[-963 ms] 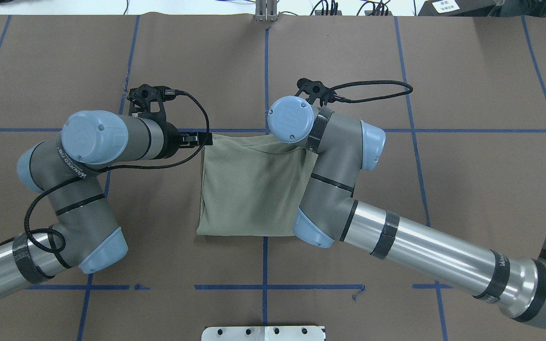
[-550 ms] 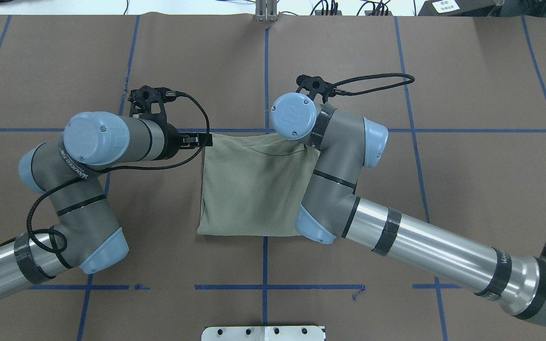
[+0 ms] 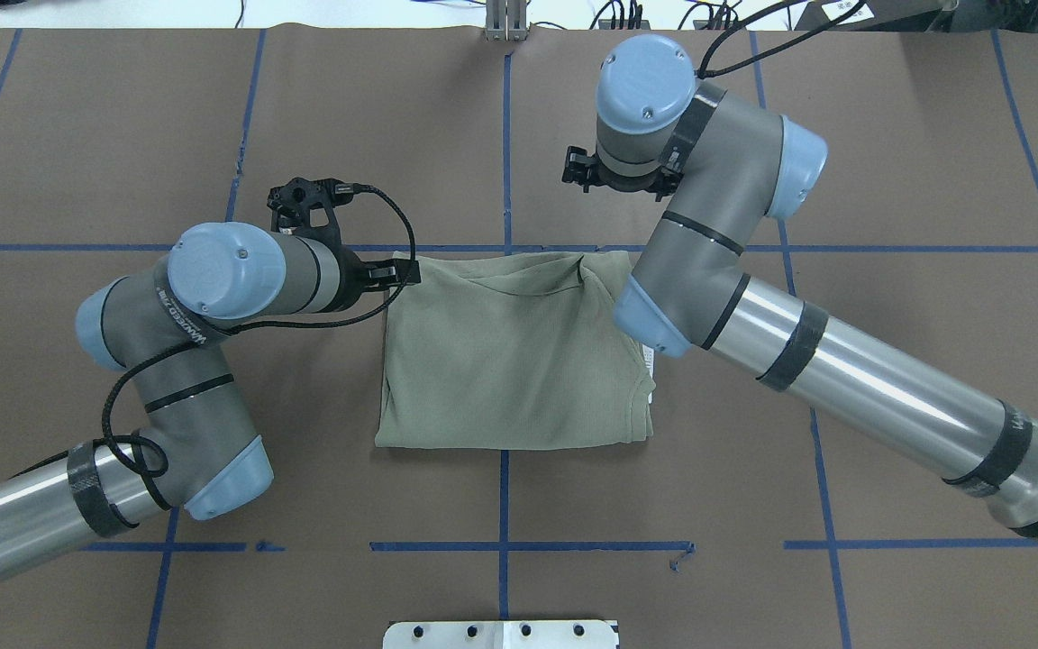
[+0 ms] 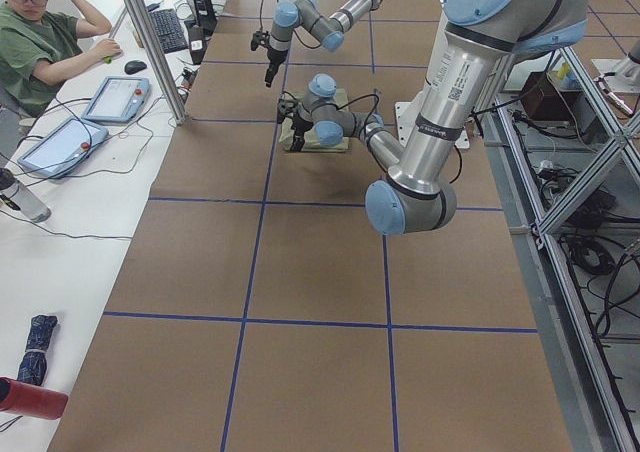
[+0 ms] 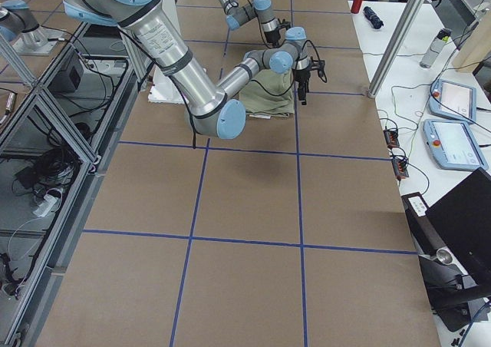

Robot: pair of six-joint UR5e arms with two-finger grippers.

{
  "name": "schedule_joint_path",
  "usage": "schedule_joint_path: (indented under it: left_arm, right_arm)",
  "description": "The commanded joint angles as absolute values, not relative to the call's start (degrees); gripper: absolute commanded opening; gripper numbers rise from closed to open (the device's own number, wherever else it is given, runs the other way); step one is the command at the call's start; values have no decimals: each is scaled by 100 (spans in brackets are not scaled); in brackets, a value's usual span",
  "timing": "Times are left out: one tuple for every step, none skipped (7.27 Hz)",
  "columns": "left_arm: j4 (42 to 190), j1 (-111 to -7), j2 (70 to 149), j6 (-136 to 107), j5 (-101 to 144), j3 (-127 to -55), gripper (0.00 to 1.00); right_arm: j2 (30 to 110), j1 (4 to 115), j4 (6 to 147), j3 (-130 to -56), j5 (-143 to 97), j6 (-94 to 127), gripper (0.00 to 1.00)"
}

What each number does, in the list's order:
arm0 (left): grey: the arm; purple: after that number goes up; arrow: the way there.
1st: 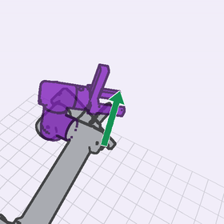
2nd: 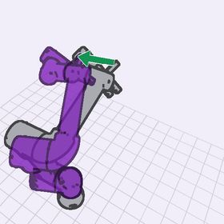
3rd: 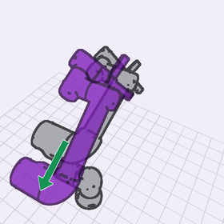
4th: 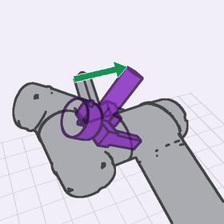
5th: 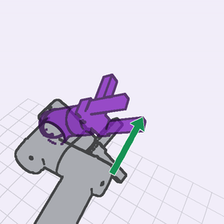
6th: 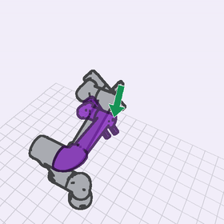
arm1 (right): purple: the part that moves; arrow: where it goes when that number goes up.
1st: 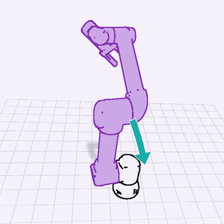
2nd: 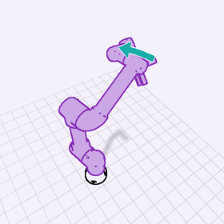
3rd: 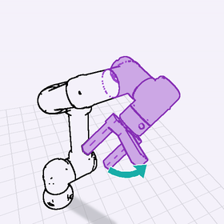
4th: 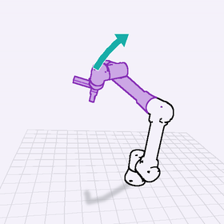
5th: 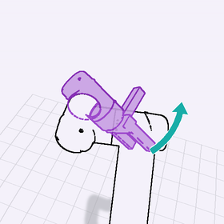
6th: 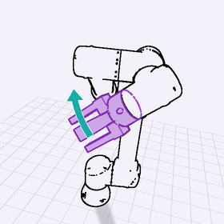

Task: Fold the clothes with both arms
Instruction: 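Raise the right gripper away from the shirt while the left gripper pats the fold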

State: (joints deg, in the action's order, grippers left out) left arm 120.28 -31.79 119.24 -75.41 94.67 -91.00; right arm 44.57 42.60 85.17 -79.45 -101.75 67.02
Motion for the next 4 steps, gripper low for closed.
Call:
schedule_joint_path:
  left_arm:
    - [11997,-2822,12111,-7541,9213,-8860,100]
    - [11997,-2821,12259,-7506,9211,-8720,100]
    - [11997,-2821,12426,-7497,9202,-8484,100]
    - [11971,-2847,12550,-7506,9185,-8281,100]
  right_arm:
    - [4666,4517,8517,-8199,-10512,6214,100]
    - [4676,4518,8517,-8209,-10512,6214,100]
    - [4676,4518,8517,-8218,-10512,6214,100]
    - [4676,4518,8508,-8218,-10503,6214,100]
